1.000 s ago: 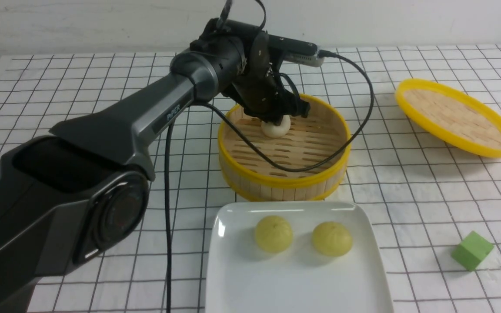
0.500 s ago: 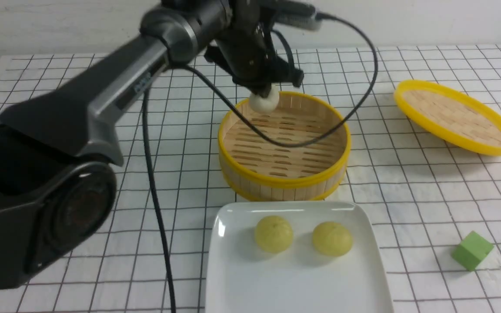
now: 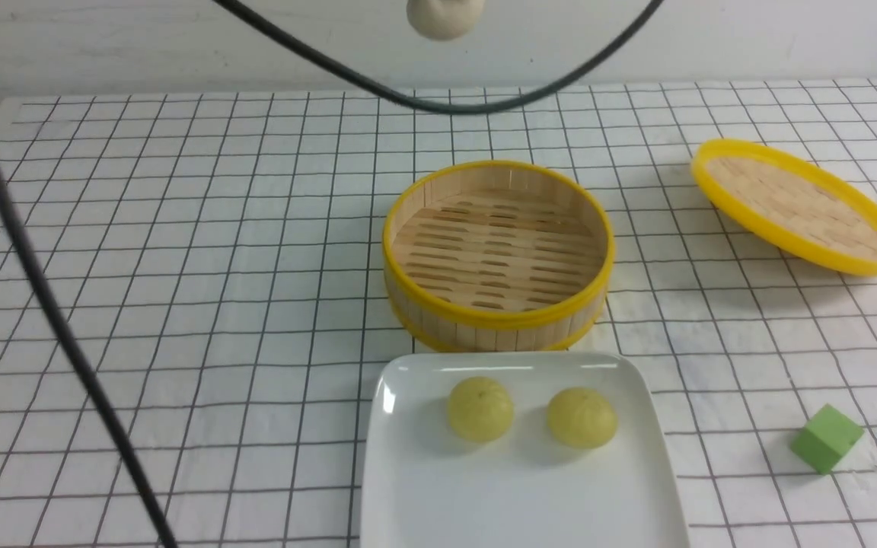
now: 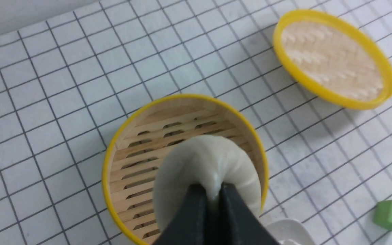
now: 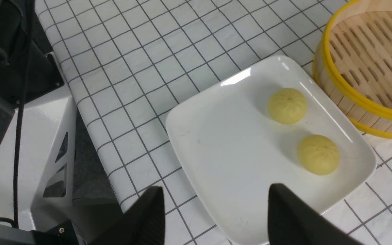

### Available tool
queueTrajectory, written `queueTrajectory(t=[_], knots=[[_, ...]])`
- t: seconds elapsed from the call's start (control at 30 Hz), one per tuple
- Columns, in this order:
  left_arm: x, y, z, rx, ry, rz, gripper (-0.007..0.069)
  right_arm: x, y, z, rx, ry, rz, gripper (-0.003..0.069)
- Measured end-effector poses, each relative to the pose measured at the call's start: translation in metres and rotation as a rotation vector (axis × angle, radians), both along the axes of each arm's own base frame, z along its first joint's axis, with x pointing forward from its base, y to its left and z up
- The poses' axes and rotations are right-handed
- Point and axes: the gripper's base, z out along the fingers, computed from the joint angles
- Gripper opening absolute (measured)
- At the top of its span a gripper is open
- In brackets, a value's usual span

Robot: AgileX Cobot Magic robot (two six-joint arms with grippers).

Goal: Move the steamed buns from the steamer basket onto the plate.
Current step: Use the left arm to put the steamed stuffed bun into the plate

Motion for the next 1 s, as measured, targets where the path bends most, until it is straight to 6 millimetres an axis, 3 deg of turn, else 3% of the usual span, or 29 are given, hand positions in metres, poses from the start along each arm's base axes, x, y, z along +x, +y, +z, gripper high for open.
queueTrajectory(t=[0.13, 0.33, 0.6, 0.67, 0.77, 0.8, 0.9, 1.0], knots=[[-0.02, 0.006, 0.016, -0.079, 0.015, -0.009, 0.0029, -0.001, 0.0, -0.001, -0.006, 0.01, 0.007, 0.0409], [-0.036, 0.014, -0.004, -0.043, 0.116, -0.012, 0.0029, -0.001, 0.0, 0.0, 0.0, 0.012, 0.01, 0.0409], [-0.07, 0.033, -0.066, 0.08, 0.325, -0.014, 0.0029, -0.001, 0.0, 0.0, -0.001, 0.012, 0.009, 0.0409], [-0.084, 0.037, -0.098, 0.122, 0.427, -0.059, 0.0029, -0.001, 0.0, 0.0, -0.001, 0.012, 0.009, 0.0409], [-0.089, 0.038, -0.115, 0.148, 0.48, -0.079, 0.0029, -0.001, 0.0, 0.0, -0.001, 0.012, 0.009, 0.0409], [-0.093, 0.039, -0.133, 0.174, 0.532, -0.09, 0.0029, -0.001, 0.0, 0.0, -0.001, 0.012, 0.009, 0.0409], [-0.095, 0.039, -0.16, 0.186, 0.55, -0.117, 0.0029, -0.001, 0.0, 0.0, -0.001, 0.012, 0.009, 0.0409], [-0.093, 0.038, -0.172, 0.185, 0.519, -0.133, 0.0029, -0.001, 0.0, 0.0, -0.001, 0.012, 0.009, 0.0409]])
